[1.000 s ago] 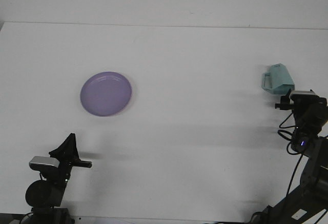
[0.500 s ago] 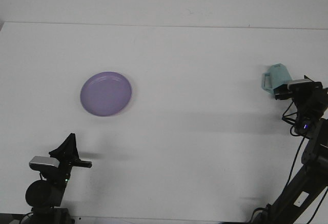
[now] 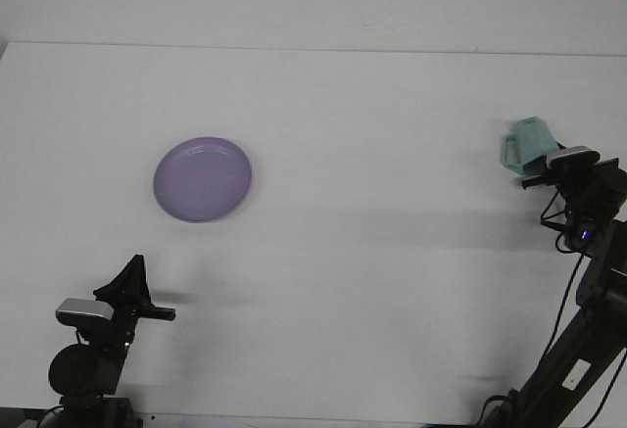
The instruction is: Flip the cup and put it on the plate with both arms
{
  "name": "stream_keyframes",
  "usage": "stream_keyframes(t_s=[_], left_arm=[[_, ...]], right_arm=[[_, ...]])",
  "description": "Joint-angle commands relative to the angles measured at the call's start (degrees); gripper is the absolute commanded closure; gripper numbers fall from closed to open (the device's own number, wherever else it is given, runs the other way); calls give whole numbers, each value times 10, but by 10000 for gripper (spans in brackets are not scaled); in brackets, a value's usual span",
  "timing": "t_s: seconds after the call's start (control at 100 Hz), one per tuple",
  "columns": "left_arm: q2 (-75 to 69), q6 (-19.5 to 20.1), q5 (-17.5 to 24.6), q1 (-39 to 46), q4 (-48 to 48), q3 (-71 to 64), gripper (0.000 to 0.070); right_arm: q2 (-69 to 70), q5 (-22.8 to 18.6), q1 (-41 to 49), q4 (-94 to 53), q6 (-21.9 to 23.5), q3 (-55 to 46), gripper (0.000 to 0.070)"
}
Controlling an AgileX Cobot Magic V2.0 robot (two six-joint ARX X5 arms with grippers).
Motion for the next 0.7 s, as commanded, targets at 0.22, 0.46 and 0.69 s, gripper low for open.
stream_keyframes(t_s=[0.22,0.46,0.69], left_arm=[[0,-2,3,0,7,-12,687],[0,-2,3,0,10,-12,687],[0,-2,3,0,10,-11,687]], right_arm=[[-2,-33,-7,4,107,11,700],[-84,-42,1,-115,194,11,700],[-214,-41,31,-283,219,11,700]])
